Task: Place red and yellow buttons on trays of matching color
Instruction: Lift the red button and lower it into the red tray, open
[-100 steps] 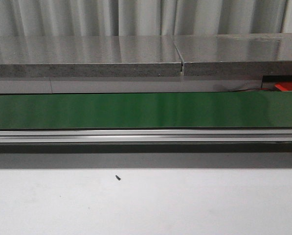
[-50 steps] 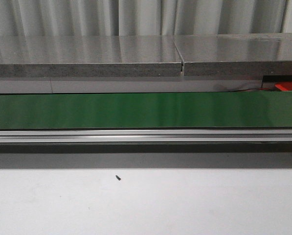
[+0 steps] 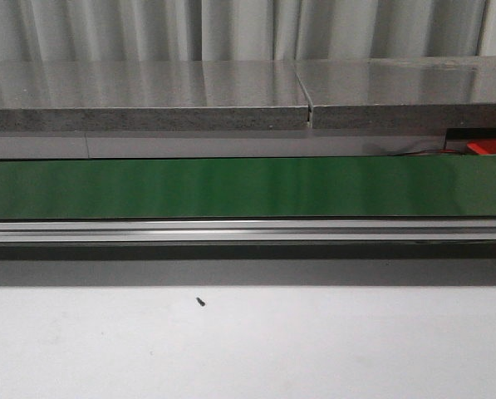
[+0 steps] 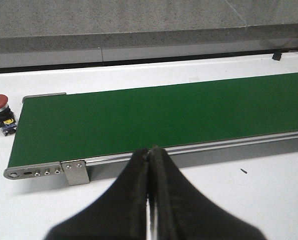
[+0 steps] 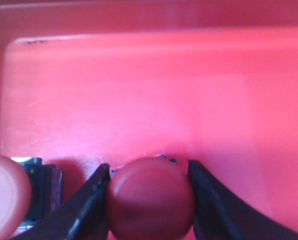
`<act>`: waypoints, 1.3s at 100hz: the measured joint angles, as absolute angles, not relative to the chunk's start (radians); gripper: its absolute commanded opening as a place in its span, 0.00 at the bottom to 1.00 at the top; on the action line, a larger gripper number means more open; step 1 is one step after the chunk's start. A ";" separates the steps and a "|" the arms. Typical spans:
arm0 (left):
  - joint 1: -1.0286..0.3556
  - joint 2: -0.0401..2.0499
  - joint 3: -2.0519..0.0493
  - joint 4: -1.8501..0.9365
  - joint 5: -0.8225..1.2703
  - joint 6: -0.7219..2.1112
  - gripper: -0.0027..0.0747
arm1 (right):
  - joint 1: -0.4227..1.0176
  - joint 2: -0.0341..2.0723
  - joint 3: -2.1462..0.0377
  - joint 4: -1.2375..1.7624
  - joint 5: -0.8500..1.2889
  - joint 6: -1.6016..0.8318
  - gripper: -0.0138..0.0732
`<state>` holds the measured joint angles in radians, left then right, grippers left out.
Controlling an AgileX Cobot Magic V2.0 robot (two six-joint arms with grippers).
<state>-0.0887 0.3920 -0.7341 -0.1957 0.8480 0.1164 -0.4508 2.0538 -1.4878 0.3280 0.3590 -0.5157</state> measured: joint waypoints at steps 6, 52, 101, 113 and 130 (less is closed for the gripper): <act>-0.089 0.392 -0.734 -0.196 0.848 0.116 0.01 | -0.451 2.058 -1.488 0.335 0.359 -0.515 0.53; -0.089 0.392 -0.734 -0.196 0.848 0.116 0.01 | -0.451 1.966 -1.488 0.347 0.371 -0.511 0.64; -0.089 0.392 -0.734 -0.196 0.848 0.116 0.01 | -0.365 1.673 -1.285 0.341 0.374 -0.530 0.34; -0.089 0.392 -0.734 -0.196 0.848 0.116 0.01 | -0.298 1.594 -1.212 0.341 0.366 -0.532 0.25; -0.089 0.392 -0.734 -0.196 0.848 0.116 0.01 | -0.199 1.495 -1.112 0.342 0.362 -0.532 0.17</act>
<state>-0.0887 0.3920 -0.7341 -0.1957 0.8480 0.1164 -0.1993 1.4952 -1.1117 0.3424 0.3619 -0.5321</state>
